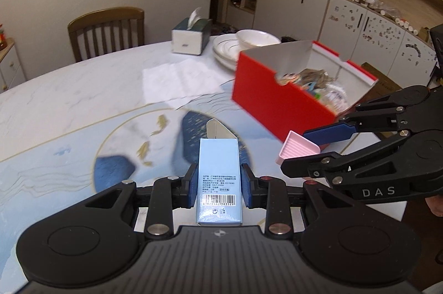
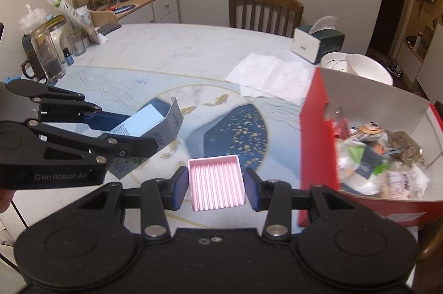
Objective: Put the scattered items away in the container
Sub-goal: 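Carry the light-blue box and pink comb with both tools into the box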
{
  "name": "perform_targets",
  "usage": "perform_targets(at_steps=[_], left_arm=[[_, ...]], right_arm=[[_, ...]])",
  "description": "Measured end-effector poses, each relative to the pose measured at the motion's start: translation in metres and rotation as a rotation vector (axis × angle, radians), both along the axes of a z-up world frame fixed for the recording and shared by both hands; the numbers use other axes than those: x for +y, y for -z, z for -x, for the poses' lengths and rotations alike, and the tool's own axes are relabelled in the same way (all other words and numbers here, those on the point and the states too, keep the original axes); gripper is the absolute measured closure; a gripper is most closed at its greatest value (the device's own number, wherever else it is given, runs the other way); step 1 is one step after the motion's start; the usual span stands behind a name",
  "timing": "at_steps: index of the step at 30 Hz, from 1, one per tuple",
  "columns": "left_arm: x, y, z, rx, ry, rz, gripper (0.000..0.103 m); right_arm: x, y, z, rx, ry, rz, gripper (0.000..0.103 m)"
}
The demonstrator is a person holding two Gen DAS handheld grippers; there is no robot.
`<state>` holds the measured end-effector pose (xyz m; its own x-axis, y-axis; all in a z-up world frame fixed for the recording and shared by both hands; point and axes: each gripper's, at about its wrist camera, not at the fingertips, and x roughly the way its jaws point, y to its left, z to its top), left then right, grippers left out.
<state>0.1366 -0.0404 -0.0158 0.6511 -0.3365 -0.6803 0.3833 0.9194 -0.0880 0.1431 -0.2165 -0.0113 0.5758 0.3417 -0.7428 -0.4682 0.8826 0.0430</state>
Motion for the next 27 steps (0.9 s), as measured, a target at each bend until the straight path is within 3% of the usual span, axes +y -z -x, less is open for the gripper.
perform_targets(at_steps=[27], left_arm=[[-0.152,-0.022,-0.044,-0.063,0.159,-0.030,0.073]], right_arm=[[-0.169,-0.024,-0.037,-0.064,0.169,-0.042,0.061]])
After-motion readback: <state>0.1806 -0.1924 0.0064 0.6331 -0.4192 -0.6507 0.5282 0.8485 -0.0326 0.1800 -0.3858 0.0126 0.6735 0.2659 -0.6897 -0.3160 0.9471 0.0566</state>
